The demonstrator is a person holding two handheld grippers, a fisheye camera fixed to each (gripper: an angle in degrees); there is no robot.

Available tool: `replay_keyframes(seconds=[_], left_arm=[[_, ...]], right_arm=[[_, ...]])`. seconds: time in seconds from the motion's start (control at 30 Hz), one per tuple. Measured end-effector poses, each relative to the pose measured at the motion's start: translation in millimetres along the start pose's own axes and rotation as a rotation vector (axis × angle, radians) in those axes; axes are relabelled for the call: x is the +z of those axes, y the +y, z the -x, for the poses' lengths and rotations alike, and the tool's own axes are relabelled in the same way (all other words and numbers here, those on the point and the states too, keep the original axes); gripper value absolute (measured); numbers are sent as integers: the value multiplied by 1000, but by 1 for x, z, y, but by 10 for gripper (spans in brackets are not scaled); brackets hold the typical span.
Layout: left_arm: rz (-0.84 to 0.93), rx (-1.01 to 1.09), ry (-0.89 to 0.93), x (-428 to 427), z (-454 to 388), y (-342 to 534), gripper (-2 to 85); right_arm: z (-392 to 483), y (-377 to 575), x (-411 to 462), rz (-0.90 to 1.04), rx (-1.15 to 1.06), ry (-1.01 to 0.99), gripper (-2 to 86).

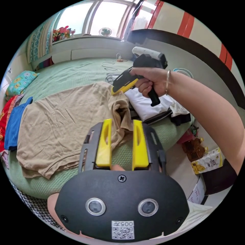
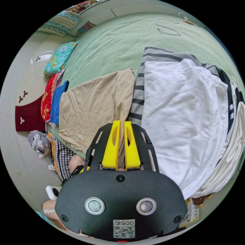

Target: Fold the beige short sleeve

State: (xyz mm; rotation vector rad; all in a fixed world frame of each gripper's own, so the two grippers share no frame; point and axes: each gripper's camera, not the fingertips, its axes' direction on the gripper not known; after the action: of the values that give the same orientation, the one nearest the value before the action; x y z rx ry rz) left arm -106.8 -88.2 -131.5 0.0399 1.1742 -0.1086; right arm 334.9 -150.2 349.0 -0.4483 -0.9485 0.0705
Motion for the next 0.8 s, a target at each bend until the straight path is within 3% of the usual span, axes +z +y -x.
replay_keyframes(seconds=[0.2,0.37,0.53,0.8], left_arm=[[94,-3,-45,37,-5,-26,236],[106,-78,13,54,1,-27,195],[75,-89,-61,41,16,-17,71],[51,-72,16,-2,61,-17,58]], right_arm=[[3,-17,-3,5,13,-10,2],[10,-31,-7,15,0,4,-3],[12,-38,-8,11,-7,3,-3],[18,-46,-15,-58,-15,-35,16]])
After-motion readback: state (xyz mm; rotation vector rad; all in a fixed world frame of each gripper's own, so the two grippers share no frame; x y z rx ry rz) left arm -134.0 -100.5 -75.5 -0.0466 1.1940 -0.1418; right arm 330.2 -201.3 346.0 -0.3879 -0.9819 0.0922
